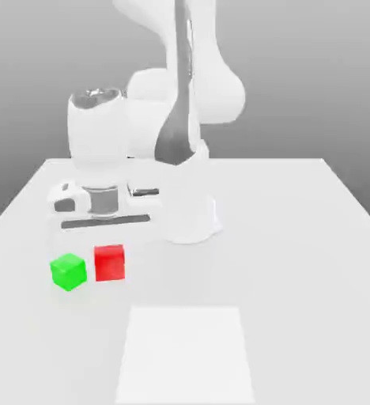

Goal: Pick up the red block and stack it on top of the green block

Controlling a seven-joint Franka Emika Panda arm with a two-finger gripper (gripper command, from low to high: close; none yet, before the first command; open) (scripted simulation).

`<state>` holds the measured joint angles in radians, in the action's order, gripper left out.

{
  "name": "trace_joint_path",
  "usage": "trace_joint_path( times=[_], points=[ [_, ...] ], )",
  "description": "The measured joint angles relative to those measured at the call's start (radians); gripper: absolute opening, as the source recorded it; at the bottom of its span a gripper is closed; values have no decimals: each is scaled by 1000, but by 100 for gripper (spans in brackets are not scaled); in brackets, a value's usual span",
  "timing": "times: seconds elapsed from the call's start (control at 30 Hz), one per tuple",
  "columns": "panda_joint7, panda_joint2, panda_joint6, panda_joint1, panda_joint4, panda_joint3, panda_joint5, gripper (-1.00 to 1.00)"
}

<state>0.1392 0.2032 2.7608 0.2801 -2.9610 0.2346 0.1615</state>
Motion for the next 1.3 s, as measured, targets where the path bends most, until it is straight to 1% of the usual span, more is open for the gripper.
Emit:
trace_joint_path(
  times=[0.63, 0.8, 1.3],
  points=[
    [-788, 141, -115, 140, -14, 301, 207, -100],
    [-844, 111, -77, 103, -15, 339, 165, -100],
    [-964, -31, 54, -36, -15, 425, -16, -100]
  ],
)
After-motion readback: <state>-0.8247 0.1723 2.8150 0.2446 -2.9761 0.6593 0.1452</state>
